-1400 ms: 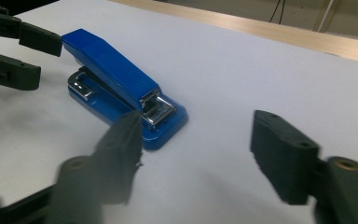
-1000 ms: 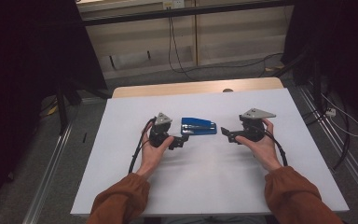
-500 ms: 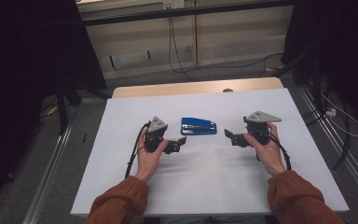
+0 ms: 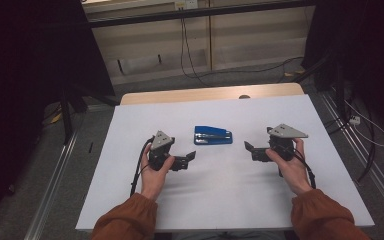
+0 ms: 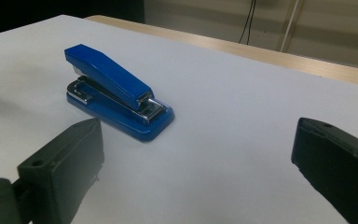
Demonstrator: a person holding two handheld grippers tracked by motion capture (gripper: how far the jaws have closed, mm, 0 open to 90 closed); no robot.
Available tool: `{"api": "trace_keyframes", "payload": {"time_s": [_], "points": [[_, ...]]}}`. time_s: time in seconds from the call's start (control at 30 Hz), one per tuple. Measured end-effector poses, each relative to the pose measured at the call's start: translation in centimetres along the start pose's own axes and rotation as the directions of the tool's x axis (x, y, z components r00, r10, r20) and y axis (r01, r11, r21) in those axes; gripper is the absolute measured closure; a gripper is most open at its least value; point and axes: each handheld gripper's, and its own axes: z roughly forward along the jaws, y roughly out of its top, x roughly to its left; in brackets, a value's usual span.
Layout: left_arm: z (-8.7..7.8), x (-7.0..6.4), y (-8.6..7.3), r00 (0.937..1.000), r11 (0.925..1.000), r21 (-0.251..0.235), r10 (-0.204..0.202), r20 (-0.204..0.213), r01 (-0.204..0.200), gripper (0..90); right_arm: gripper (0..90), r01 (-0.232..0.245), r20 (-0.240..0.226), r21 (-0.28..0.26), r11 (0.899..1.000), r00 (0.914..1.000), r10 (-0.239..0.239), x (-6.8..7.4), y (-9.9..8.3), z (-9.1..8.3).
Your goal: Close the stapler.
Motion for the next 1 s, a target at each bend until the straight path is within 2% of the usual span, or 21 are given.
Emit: {"api": "trace_keyframes", "payload": {"time_s": [0.07, 0.2, 0.4, 0.5, 0.63, 0.7, 0.8, 0.9, 1.0], "points": [[-0.5, 0.2, -0.1, 1.0, 1.0, 0.002, -0.002, -0.009, 0.002, 3.7, 2.4, -0.003, 0.01, 0.0, 1.0, 0.9999, 0.003, 0.0, -0.1, -0.3], [-1.7, 0.2, -0.4, 0.9994, 0.9995, -0.028, -0.014, -0.032, 0.013, 3.7, 2.1, -0.011, 0.023, -0.007, 1.0, 0.9997, 0.011, 0.0, -0.4, -1.0], [-3.1, -0.1, -0.5, 0.9992, 0.9984, -0.055, 0.008, -0.038, -0.011, 3.7, 2.2, -0.025, 0.016, -0.031, 0.999, 0.9995, 0.026, -0.1, -0.4, -2.1], [-3.8, -0.1, -0.8, 0.9984, 0.9978, -0.066, -0.014, -0.054, 0.011, 3.7, 2.1, -0.029, 0.02, -0.038, 0.999, 0.9994, 0.03, -0.1, -0.3, -2.8], [-4.5, 0.0, -1.4, 0.9964, 0.9973, -0.071, -0.025, -0.082, 0.019, 3.7, 1.6, -0.036, 0.04, -0.047, 0.998, 0.9985, 0.038, -0.2, -0.6, -3.8], [-4.8, 0.0, -1.5, 0.9957, 0.9982, -0.06, -0.012, -0.092, 0.006, 3.7, 1.2, -0.042, 0.048, -0.052, 0.998, 0.9978, 0.045, -0.3, -0.9, -4.2], [-5.0, -0.1, -1.8, 0.9956, 0.9977, -0.066, -0.024, -0.091, 0.018, 3.7, 1.2, -0.041, 0.056, -0.054, 0.998, 0.9974, 0.044, -0.3, -1.2, -4.8], [-5.4, -0.3, -2.1, 0.9956, 0.9981, -0.06, -0.015, -0.092, 0.009, 3.7, 1.2, -0.04, 0.061, -0.056, 0.998, 0.9972, 0.043, -0.2, -1.3, -5.3], [-5.8, -0.4, -2.1, 0.9971, 0.998, -0.06, -0.026, -0.072, 0.021, 3.7, 1.2, -0.041, 0.069, -0.064, 0.997, 0.9966, 0.045, -0.1, -1.6, -6.0]]}}
